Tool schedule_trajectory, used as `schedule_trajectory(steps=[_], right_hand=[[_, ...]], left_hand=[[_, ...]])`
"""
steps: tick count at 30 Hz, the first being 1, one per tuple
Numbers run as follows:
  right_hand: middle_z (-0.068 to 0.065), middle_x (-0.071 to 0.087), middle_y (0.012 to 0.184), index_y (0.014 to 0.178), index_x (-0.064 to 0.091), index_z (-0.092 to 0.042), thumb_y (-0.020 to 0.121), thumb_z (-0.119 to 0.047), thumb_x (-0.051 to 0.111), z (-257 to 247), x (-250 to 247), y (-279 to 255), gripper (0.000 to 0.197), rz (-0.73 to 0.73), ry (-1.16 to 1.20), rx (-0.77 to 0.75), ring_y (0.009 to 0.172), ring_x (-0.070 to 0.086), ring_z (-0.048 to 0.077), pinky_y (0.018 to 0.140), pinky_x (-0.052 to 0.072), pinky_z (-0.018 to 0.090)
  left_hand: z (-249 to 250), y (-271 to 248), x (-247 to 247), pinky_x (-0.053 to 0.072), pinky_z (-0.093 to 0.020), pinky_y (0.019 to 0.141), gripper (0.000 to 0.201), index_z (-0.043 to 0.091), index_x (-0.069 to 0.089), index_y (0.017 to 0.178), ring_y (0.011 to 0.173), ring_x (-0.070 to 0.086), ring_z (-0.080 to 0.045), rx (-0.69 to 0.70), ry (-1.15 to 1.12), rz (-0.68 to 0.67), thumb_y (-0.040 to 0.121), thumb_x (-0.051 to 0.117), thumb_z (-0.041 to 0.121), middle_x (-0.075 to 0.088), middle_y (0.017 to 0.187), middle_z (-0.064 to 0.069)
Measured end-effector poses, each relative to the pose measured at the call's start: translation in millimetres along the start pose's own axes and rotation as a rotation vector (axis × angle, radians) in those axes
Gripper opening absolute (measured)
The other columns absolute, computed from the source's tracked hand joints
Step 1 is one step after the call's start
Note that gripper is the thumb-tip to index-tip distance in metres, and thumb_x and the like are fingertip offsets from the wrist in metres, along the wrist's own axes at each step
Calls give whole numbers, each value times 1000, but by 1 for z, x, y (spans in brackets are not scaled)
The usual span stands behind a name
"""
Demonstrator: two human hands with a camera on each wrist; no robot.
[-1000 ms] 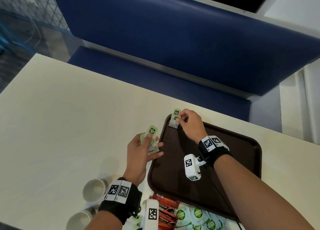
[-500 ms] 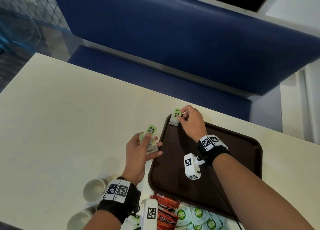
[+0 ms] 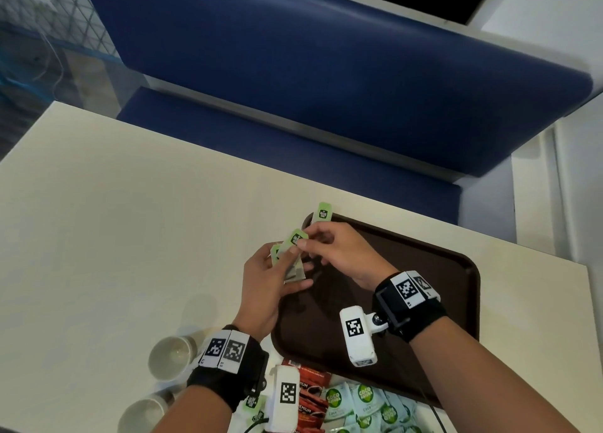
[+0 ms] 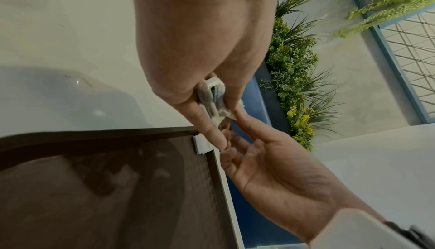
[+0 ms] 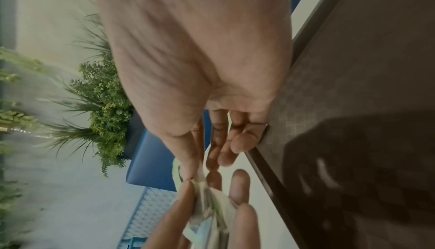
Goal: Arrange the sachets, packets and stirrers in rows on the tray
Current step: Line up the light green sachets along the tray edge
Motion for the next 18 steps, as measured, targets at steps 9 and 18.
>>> schedule_trajectory(steps=[9,18], right_hand=[[1,78,102,111,71,-19,99,-28,72,8,-28,4,15,216,24,-23,92,76,20,79,57,32],[-3,70,100,106,67,-20,100,-28,69,34,-27,36,10,293,-433,-10,94,64,14,82,43,25]], left_hand=[[-8,-1,-13,67,-55,87,27,3,64,131,105,80,-35,-37,41,41,109,48,0,80,114,-17],[-12,-6,-28,68,-44,82,25,13,64,130,104,80,-25,1,146,89,108,53,5,83,110,-4]])
Point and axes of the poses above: each hand's wrist, its own y-axis towards the middle knuckle, its own x-axis out of the palm, z = x × y, the point moved 4 cm from there along y, towards the middle knuckle
